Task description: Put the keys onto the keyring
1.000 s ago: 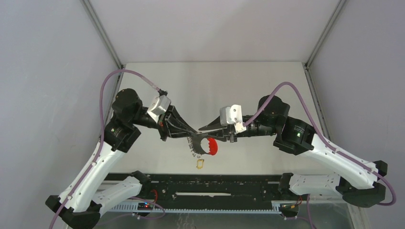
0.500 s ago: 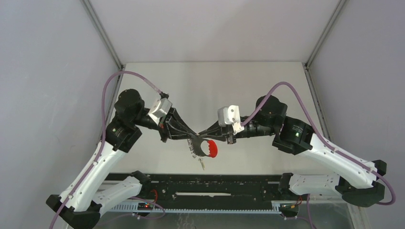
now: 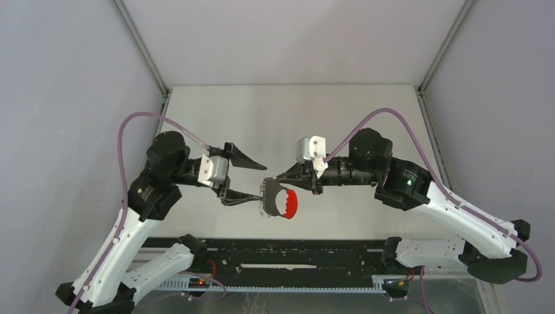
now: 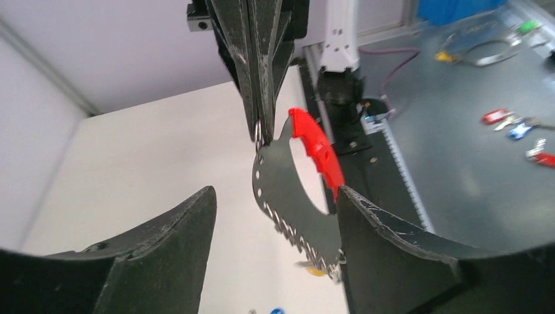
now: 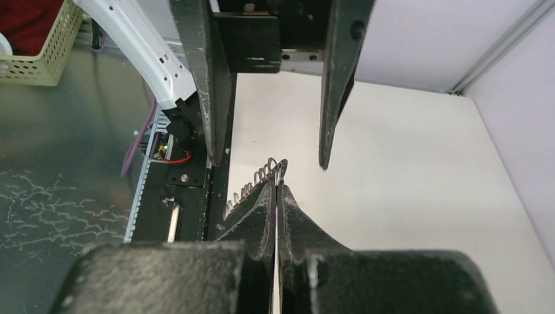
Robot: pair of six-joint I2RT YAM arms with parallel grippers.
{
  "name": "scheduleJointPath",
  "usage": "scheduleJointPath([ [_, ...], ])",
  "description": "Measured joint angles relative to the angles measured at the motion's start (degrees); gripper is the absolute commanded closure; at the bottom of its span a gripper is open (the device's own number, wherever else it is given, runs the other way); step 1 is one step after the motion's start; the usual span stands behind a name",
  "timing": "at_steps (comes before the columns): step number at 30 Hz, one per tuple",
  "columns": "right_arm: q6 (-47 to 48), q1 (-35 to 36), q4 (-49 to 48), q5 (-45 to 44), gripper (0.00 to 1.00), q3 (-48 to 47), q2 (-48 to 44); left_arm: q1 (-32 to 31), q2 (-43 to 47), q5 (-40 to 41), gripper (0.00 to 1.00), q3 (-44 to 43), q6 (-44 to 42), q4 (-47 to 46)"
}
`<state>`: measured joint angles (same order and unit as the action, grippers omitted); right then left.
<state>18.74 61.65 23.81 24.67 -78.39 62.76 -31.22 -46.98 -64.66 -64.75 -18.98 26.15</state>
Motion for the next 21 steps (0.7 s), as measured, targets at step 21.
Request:
scheduleJointPath([
  [21,-13.6,5.6,23.6,-39.7,1.0,-20.2,20.4,-0.7,9.5,18.3,0.15,14.4,-1.7,-7.3],
])
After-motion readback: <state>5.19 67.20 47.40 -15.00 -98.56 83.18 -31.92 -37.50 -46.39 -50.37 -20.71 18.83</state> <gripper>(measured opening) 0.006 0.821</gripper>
